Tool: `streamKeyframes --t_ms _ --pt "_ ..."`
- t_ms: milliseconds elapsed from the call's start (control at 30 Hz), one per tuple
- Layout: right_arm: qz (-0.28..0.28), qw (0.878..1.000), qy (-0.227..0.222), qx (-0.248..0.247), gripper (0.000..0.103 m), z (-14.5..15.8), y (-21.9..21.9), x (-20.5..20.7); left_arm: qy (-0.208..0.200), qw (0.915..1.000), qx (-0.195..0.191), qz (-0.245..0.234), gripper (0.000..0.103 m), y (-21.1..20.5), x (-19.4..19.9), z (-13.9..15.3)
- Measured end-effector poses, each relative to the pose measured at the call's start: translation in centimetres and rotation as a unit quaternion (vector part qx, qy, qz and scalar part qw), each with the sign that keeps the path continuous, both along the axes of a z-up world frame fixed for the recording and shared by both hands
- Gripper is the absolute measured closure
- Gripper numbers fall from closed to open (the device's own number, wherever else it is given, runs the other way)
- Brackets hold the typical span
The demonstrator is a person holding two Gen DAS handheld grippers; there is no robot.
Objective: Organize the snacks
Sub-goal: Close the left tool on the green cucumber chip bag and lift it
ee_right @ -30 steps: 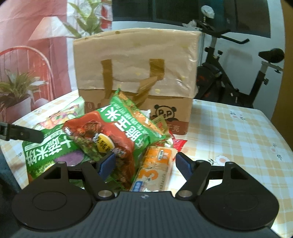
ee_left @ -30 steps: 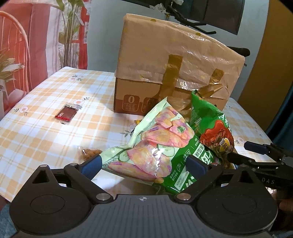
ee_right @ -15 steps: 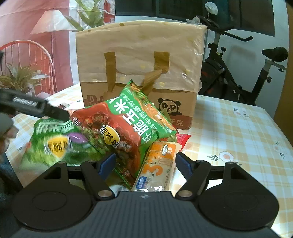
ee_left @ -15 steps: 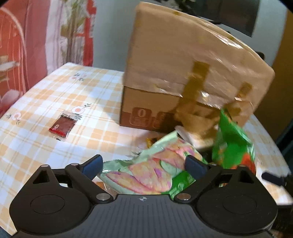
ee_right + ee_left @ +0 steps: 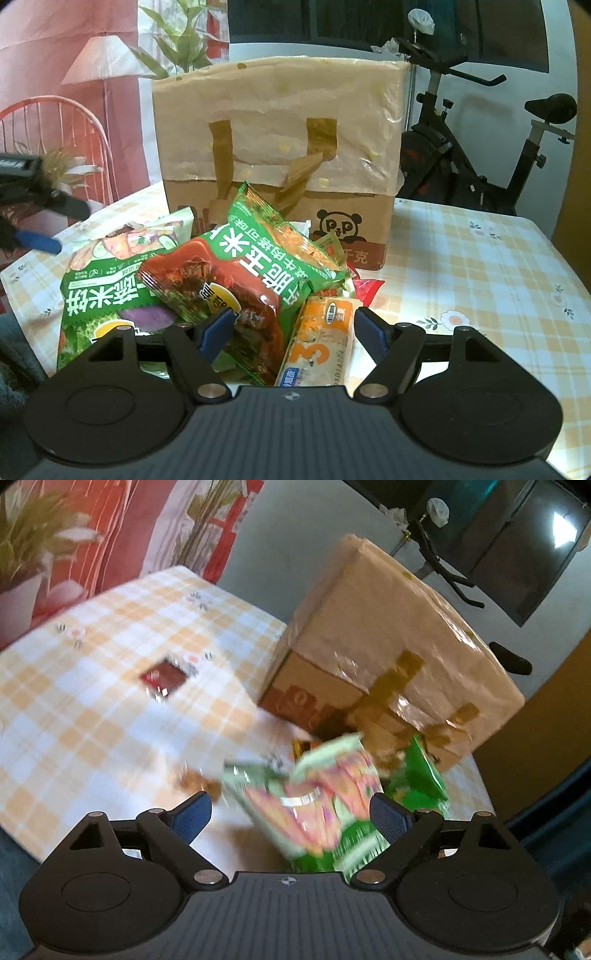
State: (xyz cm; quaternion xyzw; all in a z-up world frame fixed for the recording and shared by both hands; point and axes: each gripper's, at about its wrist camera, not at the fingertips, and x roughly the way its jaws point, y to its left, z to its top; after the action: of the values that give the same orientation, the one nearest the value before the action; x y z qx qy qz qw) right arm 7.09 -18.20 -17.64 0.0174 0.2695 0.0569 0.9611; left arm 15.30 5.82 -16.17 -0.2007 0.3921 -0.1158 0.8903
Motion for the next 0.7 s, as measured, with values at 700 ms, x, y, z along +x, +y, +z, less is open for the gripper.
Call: streamKeyframes --t_ms 700 --pt "-0.001 1.0 0.02 0.005 0.028 -0.9 -0.2 0.3 0.027 0.9934 0.042 -0.103 0.009 -5.5 1.9 -4.6"
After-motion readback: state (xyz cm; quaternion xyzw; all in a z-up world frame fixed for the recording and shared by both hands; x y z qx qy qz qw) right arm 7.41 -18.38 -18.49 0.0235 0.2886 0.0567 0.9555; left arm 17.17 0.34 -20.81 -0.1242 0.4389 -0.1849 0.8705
